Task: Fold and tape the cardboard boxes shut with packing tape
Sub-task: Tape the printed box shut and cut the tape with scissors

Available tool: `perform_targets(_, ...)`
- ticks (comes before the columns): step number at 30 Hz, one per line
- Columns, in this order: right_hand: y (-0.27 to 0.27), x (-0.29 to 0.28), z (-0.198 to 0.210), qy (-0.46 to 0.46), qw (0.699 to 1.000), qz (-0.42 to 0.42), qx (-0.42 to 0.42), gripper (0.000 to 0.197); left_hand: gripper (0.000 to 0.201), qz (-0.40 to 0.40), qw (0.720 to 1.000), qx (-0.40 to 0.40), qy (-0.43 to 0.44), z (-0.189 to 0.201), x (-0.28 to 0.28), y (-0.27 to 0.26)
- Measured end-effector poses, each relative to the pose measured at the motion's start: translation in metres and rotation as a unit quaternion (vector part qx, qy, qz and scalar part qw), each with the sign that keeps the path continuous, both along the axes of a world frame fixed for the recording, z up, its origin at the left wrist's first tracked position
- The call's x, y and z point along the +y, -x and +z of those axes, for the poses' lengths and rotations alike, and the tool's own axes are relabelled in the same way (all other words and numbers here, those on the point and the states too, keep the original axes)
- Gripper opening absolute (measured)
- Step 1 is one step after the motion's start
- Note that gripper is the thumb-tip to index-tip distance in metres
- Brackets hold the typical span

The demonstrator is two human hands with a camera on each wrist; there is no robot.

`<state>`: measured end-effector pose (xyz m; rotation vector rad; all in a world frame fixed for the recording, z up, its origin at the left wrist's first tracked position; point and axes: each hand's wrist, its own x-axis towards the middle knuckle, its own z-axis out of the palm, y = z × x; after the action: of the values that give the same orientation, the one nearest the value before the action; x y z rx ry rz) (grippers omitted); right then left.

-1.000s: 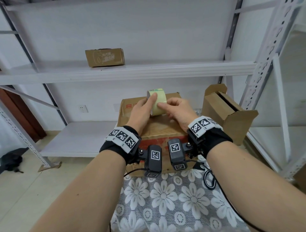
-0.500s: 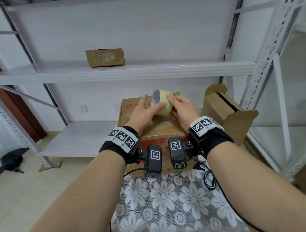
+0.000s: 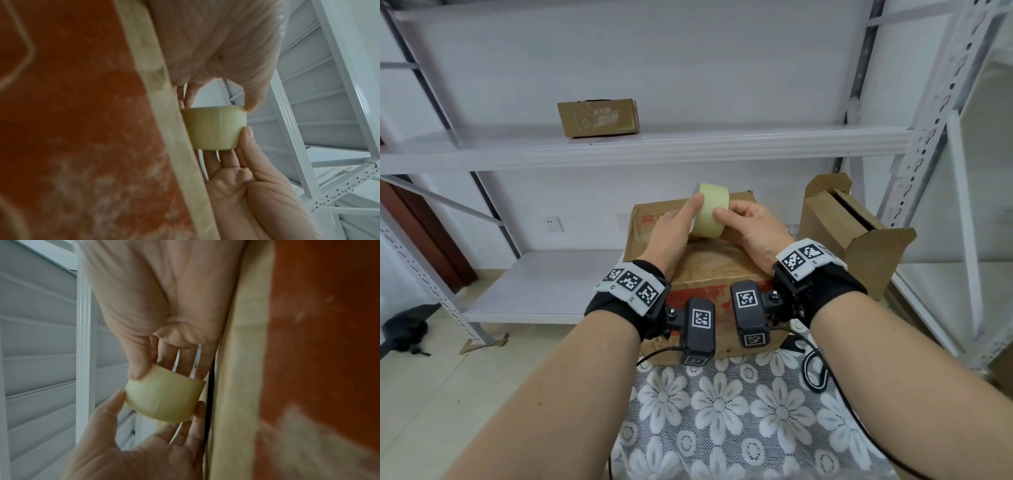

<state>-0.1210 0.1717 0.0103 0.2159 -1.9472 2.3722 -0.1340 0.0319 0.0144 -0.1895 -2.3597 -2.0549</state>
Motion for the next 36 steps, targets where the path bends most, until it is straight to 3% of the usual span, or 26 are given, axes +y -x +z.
perform_targets(2,0.001,0.001,-0.001,0.011,1.000,-0.011,-0.007,0.012,0.055,-0.005,1.000,-0.001,-0.007,0.001,0.001,-0.002)
perform_targets(4,0.000,0.001,0.000,0.012,1.000,-0.002,-0.003,0.016,0.083,0.002,1.000,-0.009,-0.015,0.001,0.002,-0.002)
perform_targets(6,0.000,-0.001,0.000,0.019,1.000,-0.001,0.000,0.017,0.093,0.005,1.000,-0.010,-0.016,0.001,0.002,-0.003)
perform_targets(9,0.000,0.000,0.001,0.027,1.000,-0.004,-0.004,0.025,0.070,0.002,0.999,-0.007,-0.035,0.003,0.003,-0.006)
perform_targets(11,-0.001,-0.001,0.001,0.008,1.000,0.000,0.005,0.016,0.055,0.004,0.999,0.004,-0.032,0.003,0.003,-0.005)
perform_targets(13,-0.002,-0.001,0.001,-0.011,1.000,0.001,0.009,0.007,0.062,0.009,1.000,0.012,-0.025,0.003,0.003,-0.004)
perform_targets(17,0.001,0.000,0.000,0.020,1.000,-0.003,-0.006,0.033,0.077,0.008,1.000,0.013,-0.021,0.001,0.002,-0.005)
perform_targets(23,0.006,0.001,-0.001,0.022,0.999,-0.037,-0.015,0.037,0.091,0.005,1.000,-0.004,-0.004,0.000,0.002,-0.003)
perform_targets(31,0.012,0.002,-0.003,0.042,0.995,-0.086,-0.022,0.039,0.084,-0.025,0.995,0.048,0.086,-0.005,-0.001,-0.004)
perform_targets(36,0.010,0.001,-0.003,0.042,0.996,-0.083,-0.011,0.027,0.076,-0.024,0.997,0.046,0.049,-0.005,-0.001,-0.003)
